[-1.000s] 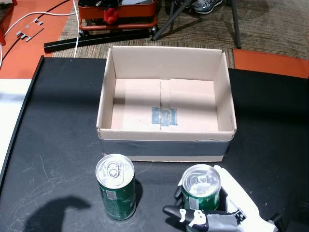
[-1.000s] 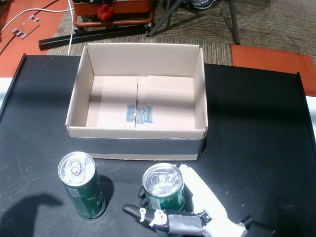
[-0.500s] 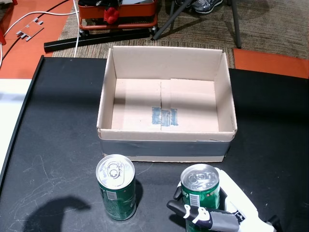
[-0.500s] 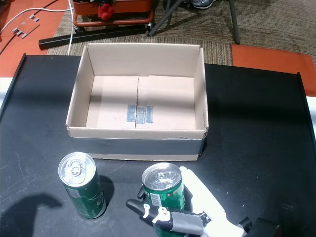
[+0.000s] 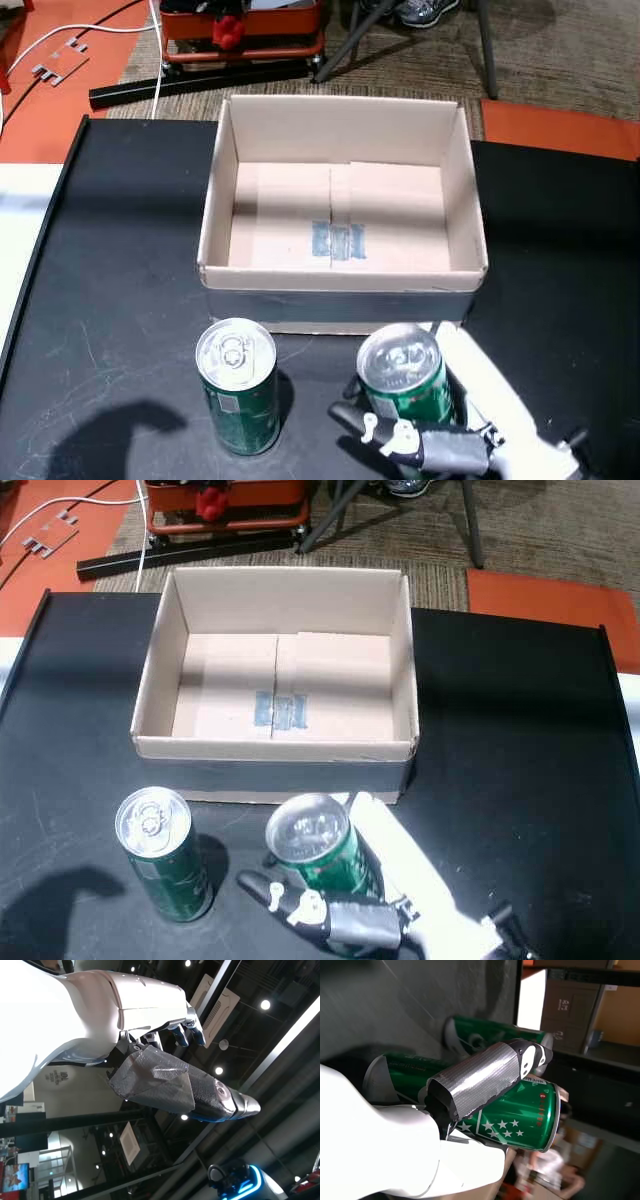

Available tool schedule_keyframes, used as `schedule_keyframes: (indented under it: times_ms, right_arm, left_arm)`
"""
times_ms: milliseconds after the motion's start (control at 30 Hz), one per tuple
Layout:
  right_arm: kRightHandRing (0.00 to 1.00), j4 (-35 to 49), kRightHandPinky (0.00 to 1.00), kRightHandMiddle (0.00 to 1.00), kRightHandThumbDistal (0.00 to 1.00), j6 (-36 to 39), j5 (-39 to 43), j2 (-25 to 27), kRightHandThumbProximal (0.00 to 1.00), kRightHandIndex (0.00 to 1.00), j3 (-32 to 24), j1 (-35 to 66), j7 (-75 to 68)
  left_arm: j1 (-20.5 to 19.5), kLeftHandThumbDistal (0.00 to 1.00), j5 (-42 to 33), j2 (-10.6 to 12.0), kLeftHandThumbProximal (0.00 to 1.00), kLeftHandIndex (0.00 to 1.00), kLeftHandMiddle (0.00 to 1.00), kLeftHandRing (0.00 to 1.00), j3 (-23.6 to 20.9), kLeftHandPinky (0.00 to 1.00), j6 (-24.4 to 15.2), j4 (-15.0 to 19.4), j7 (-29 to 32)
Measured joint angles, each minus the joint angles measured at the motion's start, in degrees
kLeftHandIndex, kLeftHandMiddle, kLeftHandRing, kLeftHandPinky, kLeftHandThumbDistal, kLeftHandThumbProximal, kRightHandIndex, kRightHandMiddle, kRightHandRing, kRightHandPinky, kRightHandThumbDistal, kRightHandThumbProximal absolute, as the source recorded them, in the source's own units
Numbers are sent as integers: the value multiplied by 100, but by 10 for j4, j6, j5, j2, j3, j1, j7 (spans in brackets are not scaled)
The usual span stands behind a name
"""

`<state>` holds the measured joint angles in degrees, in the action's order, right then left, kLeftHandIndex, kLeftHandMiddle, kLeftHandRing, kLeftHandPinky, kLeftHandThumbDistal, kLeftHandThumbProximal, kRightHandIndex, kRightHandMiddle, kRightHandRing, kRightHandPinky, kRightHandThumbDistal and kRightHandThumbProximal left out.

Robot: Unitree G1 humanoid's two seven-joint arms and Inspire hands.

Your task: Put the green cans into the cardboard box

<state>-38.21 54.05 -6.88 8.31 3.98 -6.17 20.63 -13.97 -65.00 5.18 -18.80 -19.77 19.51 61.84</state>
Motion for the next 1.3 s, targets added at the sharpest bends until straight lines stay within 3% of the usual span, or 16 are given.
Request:
schedule_keyframes:
  times_ms: [233,333,433,633,767,1000,1067,1200,1300]
  right_arm:
    - [43,92,9,26,59,-12,8,10,32,3,5,-2,-7]
    - [38,124,9,23,63,-20,14,18,35,0,4,-10,-7]
    - [35,175,10,20,64,-40,24,20,27,0,1,-22,-12]
    - [41,248,19,21,61,-58,37,32,30,0,-22,-100,-28]
    - [41,262,25,21,57,-84,19,50,17,0,-35,-161,-47]
    - [37,193,25,22,56,-126,-13,68,19,3,-40,-264,-75]
    - [36,159,24,22,57,-130,-25,71,16,2,-43,-292,-88]
    - [40,64,23,26,57,-126,-30,70,9,4,-43,-356,-106]
    - [42,-23,23,29,60,-116,-34,66,17,6,-41,-406,-121]
  left_arm:
    - [4,88,2,0,68,59,64,87,-1,87,-10,-10,6]
    - [8,87,6,0,66,59,65,87,-2,88,-16,-17,8]
    - [11,85,8,0,66,60,67,87,-3,89,-19,-27,14]
    - [16,86,5,0,64,61,69,86,-1,88,-16,-40,27]
    - [16,86,3,1,62,60,68,86,1,87,-12,-44,29]
    - [16,87,4,1,59,60,68,86,2,85,-12,-44,23]
    - [15,85,5,1,56,60,68,86,2,85,-12,-43,22]
    - [16,83,3,1,58,61,69,86,2,85,-6,-44,23]
    - [19,84,2,1,58,61,69,86,2,85,-6,-44,26]
